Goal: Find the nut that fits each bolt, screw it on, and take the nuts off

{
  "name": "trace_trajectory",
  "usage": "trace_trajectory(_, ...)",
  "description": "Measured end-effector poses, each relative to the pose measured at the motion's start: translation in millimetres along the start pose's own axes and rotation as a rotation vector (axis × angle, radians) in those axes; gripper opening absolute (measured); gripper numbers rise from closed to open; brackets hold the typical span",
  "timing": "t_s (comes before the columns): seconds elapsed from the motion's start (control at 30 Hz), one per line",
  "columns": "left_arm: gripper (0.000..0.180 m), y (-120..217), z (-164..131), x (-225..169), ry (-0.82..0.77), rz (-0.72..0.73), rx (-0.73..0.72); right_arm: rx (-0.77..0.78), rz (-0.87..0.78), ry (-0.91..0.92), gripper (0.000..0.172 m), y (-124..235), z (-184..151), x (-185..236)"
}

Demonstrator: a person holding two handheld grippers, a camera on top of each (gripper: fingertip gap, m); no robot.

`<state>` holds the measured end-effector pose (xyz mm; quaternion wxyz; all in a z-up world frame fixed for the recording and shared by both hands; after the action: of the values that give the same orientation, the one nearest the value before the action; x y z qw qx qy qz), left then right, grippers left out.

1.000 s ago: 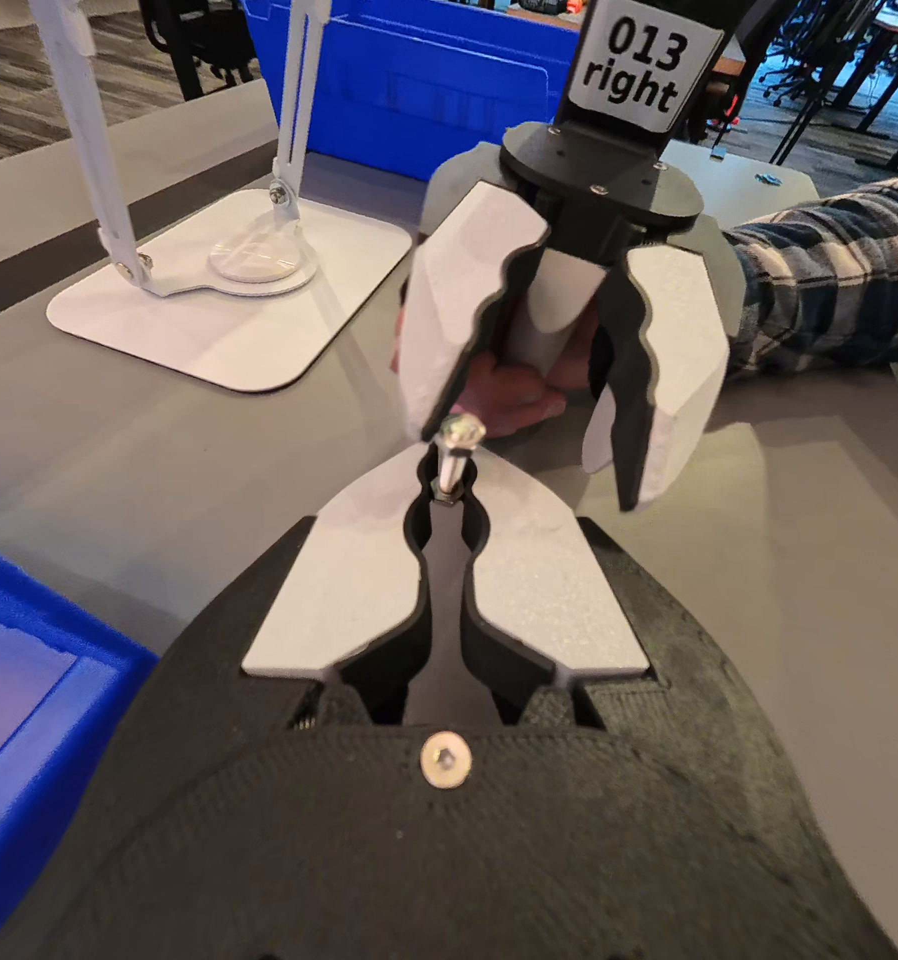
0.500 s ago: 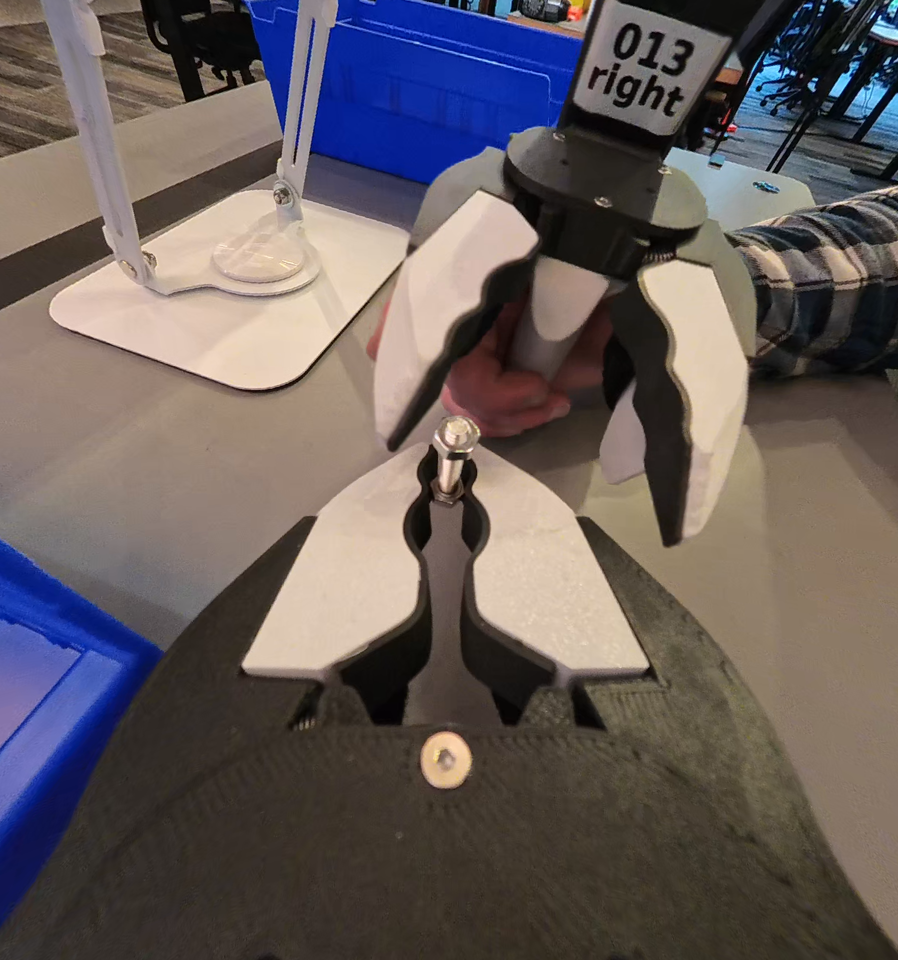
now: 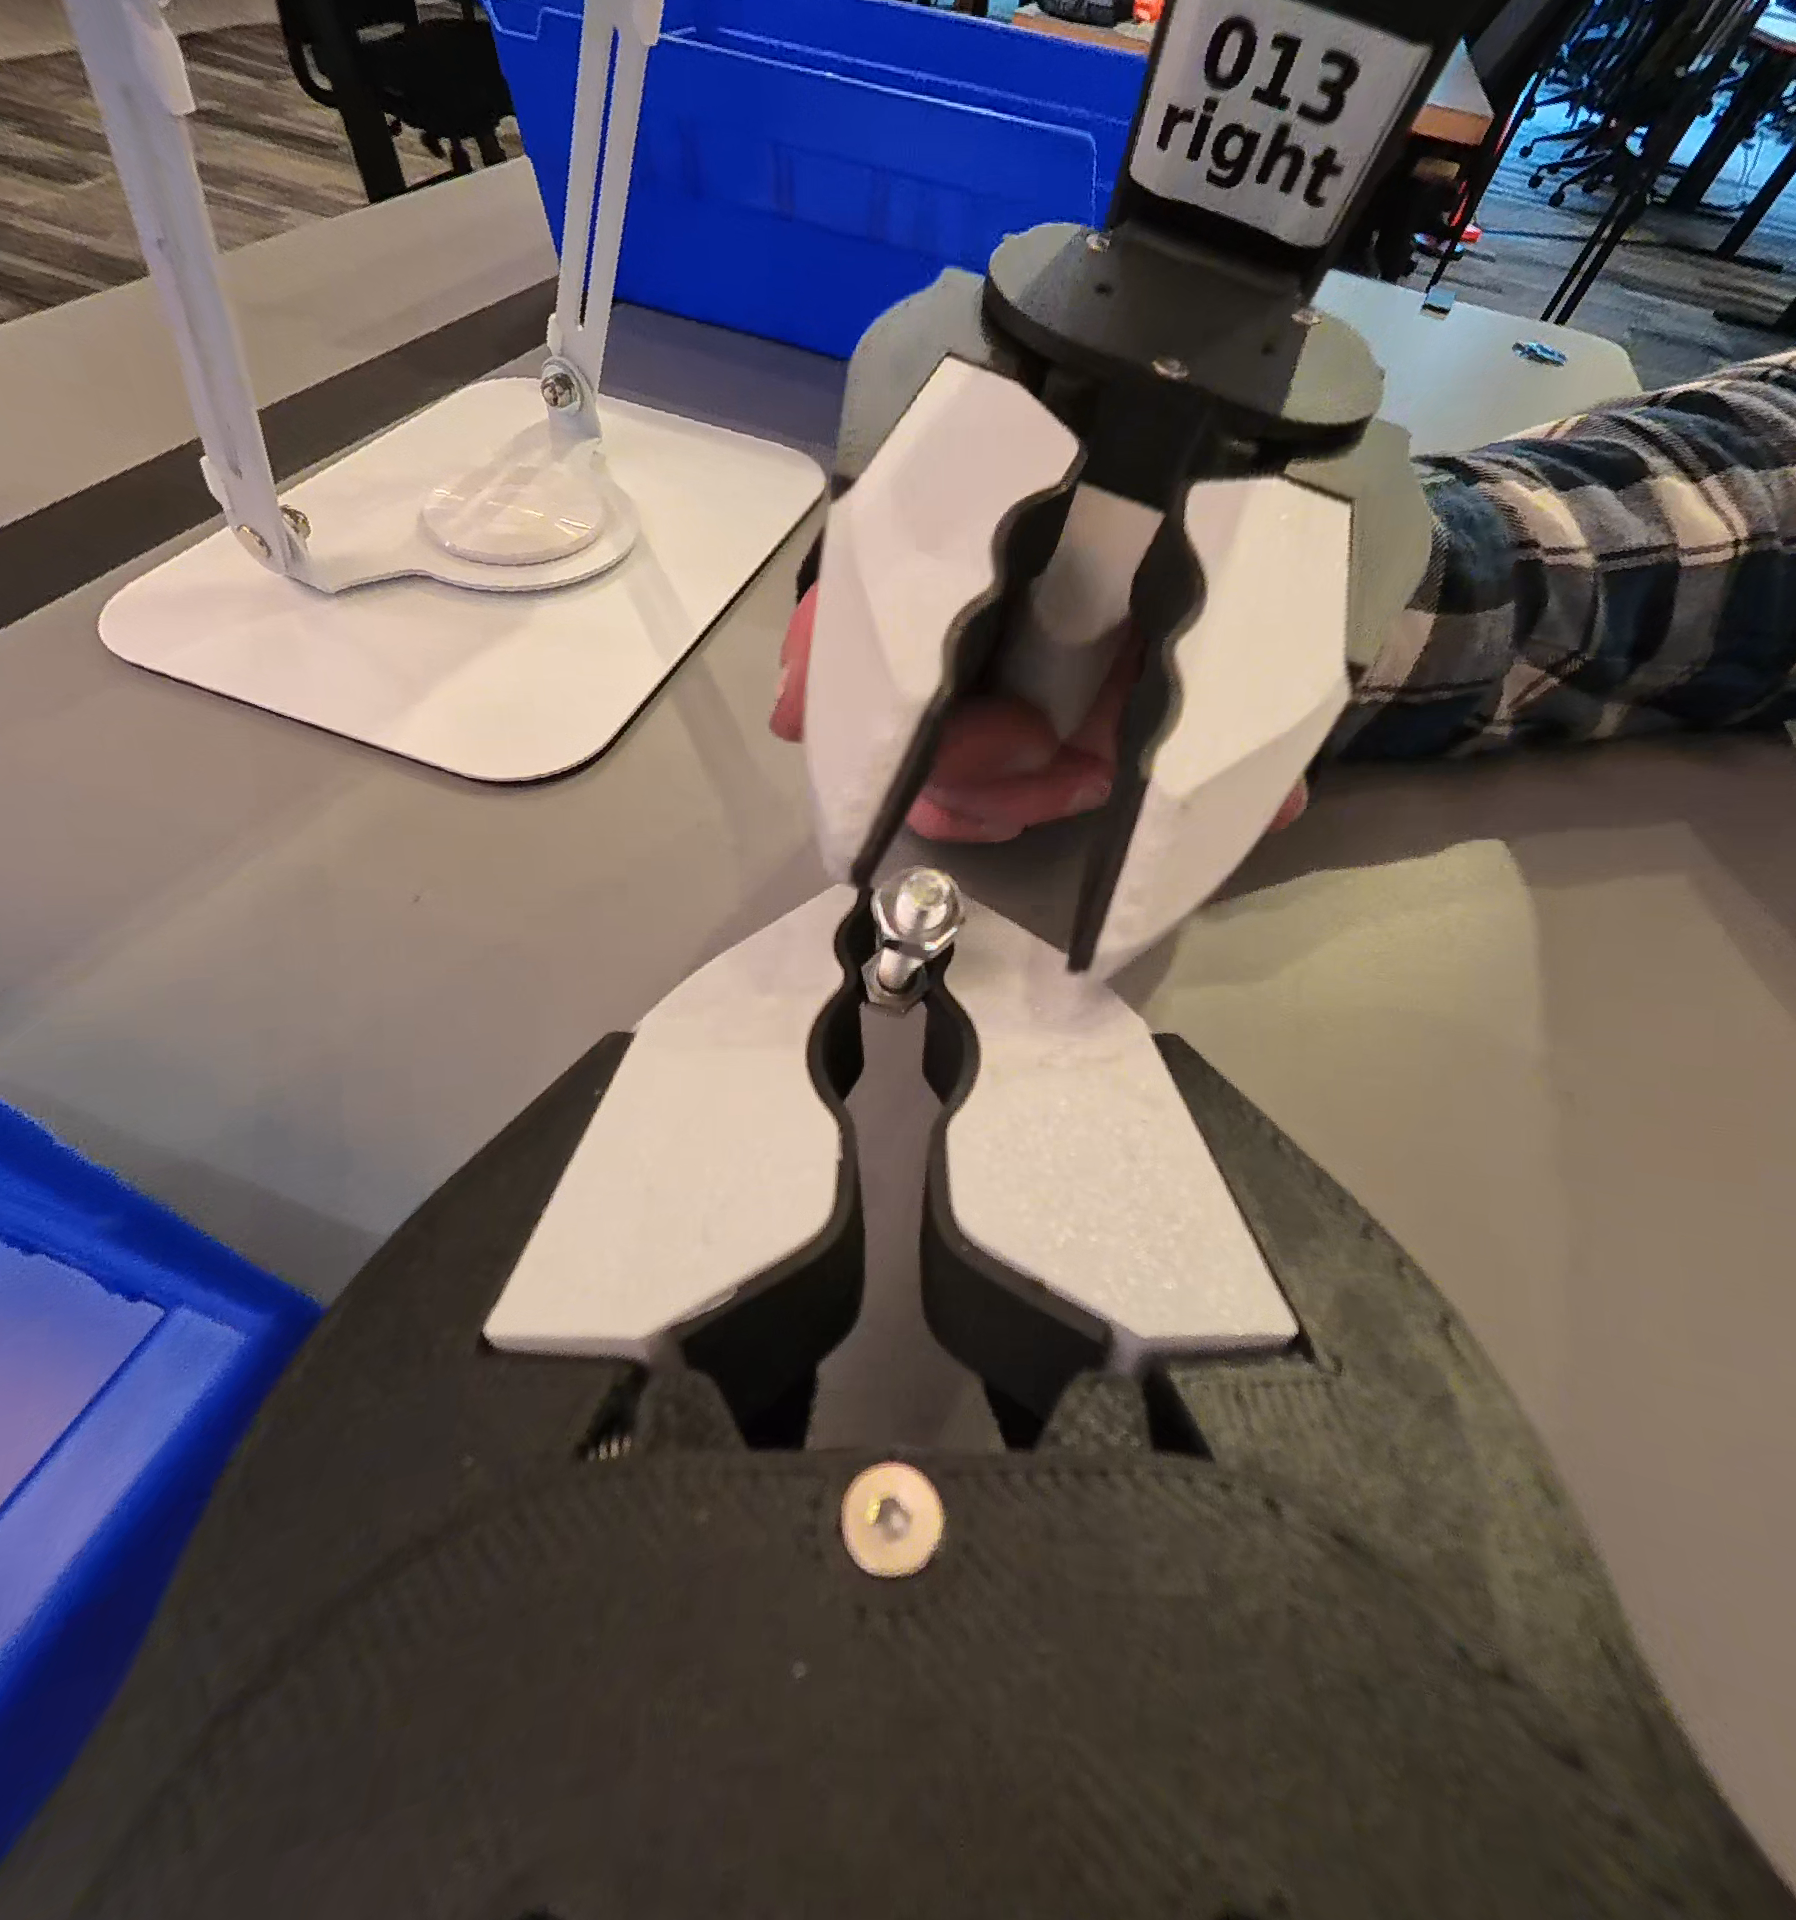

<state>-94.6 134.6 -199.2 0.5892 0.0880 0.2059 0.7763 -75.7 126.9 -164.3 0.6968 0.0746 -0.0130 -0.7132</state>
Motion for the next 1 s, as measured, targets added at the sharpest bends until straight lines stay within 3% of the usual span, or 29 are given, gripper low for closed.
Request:
trace_trajectory(0.17,0.006,-1.9,-0.3,-2.8,-0.015,-0.009,0.009,0.036,-0.017,0.001,0.01,-4.4,-2.9,-2.3)
trace_trajectory(0.47,0.007,-1.0,4.0,-5.7,-0.019,-0.029,-0.03,0.012,-0.024,-0.001,0.01,-4.8,0.0,-2.9)
trace_trajectory(0.5,0.009,-0.5,5.3,-6.0,-0.011,-0.036,-0.042,-0.004,-0.028,-0.008,0.01,-3.1,1.8,-3.8)
trace_trajectory(0.57,0.033,-0.5,6.7,-5.6,-0.015,-0.025,-0.05,-0.041,-0.045,-0.009,0.01,2.1,7.7,-5.7)
trace_trajectory(0.67,0.038,0.9,10.0,-7.7,-0.019,-0.034,-0.082,-0.097,-0.071,-0.003,0.01,15.4,24.9,-5.6)
trace_trajectory(0.73,0.036,1.3,10.0,-7.9,-0.017,-0.038,-0.092,-0.114,-0.092,0.017,0.01,29.0,38.3,-3.0)
trace_trajectory(0.87,0.0,6.8,11.9,-8.2,-0.016,-0.048,-0.128,-0.136,-0.18,0.081,0.01,79.9,71.7,5.3)
trace_trajectory(1.0,0.0,7.8,11.4,-6.4,-0.002,-0.042,-0.129,-0.144,-0.438,0.154,0.009,180.8,108.4,-7.3)
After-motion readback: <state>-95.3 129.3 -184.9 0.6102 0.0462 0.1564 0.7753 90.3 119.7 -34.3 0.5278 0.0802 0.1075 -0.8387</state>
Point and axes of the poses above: each gripper's, where its closed fingertips meet, y back along the fingers, z out of its top, x = y × z across the jaws, the point moved 3 cm from there along y, back along the fingers, and after that the axes turned 3 degrees about x, right-handed, at the moved point
